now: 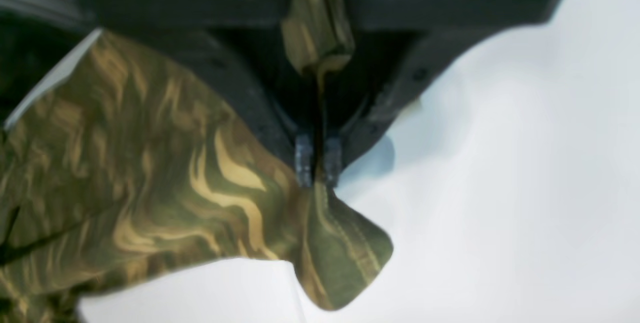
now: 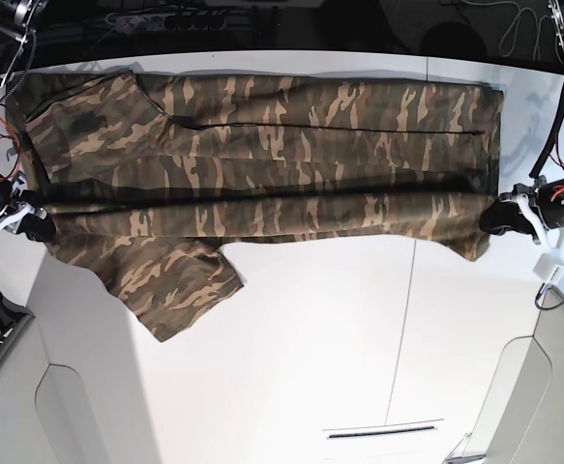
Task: Fold the T-shirt properly
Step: 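Grasp the hem corners with both grippers and fold the hem over the body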
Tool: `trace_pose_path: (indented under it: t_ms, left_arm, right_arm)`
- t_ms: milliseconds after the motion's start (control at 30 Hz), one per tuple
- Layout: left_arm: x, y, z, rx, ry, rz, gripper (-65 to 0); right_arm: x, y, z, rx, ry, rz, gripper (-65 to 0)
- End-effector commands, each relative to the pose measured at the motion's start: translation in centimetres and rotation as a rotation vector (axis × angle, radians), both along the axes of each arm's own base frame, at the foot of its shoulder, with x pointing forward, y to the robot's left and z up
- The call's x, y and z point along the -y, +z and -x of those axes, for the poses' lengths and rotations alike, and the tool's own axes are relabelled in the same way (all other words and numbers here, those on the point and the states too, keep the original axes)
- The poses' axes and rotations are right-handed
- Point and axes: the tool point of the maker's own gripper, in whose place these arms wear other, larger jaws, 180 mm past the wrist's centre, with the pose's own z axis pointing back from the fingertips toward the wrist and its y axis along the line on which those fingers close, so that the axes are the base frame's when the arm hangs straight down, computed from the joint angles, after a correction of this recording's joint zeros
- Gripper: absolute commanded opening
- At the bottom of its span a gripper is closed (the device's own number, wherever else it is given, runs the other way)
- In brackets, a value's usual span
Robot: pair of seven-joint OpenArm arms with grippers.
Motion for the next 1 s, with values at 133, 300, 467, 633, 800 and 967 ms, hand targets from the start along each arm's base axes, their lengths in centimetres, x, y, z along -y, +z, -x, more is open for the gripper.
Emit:
trace_pose_path:
  t_ms: [133,300,467,633,800,967]
  left_arm:
    - [-0.6,0.8,0.1,0.025,-0.001,-0.009,-65.0]
    - [-0.6,-0.1,0.9,-0.001,-0.002,-0.015,-65.0]
    - [-0.1,-0.1,0.6,0.02,0.008,0.006,-65.0]
    - [0.4,-0.8,0.7,0.017,0.01,0.002,-65.0]
    - [0.6,-0.9,0.7,0.016,0.01,0.004,-65.0]
    - [0.6,-0.9,0.7,0.016,0.01,0.005,-65.0]
  right_arm:
    - [1.4,0.1,0.6,0.03,-0.029,0.044,-65.0]
    - [2.3,-1.7,2.1,0.006,-0.058,0.108,-43.1]
    - [2.2,-1.2,1.4,0.044,-0.071,0.102,-31.4]
    - [2.6,0.6,-0.5,0.128,-0.103,0.098,-31.4]
    - [1.9,2.9,-3.5,0.215,-0.113,0.086,-31.4]
    - [0.2,3.5,-6.5,0.263,-0.126,0.066,-31.4]
